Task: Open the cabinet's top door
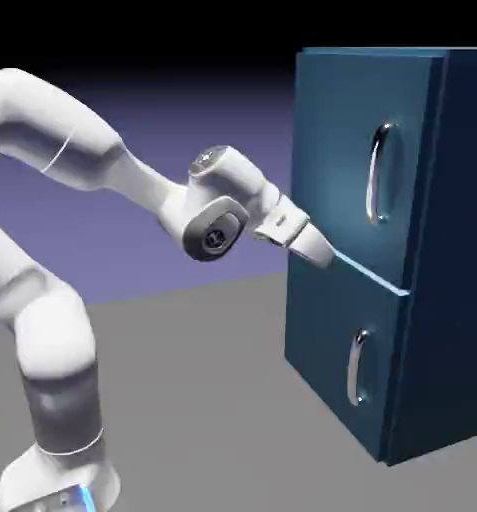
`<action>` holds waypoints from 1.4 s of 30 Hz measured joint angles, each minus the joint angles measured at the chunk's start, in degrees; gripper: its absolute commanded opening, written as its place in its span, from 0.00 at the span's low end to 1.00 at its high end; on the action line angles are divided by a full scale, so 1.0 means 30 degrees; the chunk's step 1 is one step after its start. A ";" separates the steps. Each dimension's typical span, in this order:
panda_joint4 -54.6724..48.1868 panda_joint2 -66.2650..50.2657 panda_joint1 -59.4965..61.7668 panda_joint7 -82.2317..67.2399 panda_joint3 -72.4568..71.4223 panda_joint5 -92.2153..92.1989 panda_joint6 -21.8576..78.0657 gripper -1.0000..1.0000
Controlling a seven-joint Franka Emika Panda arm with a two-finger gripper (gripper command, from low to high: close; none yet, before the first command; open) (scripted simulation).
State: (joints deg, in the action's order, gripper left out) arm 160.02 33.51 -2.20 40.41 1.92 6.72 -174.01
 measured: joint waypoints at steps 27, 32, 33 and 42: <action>-0.3265 0.2849 -0.5043 -0.6820 0.6416 2.2430 -0.0005 0.50; -0.3869 0.3377 -0.5977 -0.8083 0.7604 2.6584 -0.0006 0.50; -0.3990 0.3482 -0.6164 -0.8336 0.7841 2.7414 -0.0006 0.50; -0.5078 0.4432 -0.7845 -1.0609 0.9980 3.4891 -0.0008 0.50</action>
State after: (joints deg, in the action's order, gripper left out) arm 144.79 46.81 -25.73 8.59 31.86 111.40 -174.03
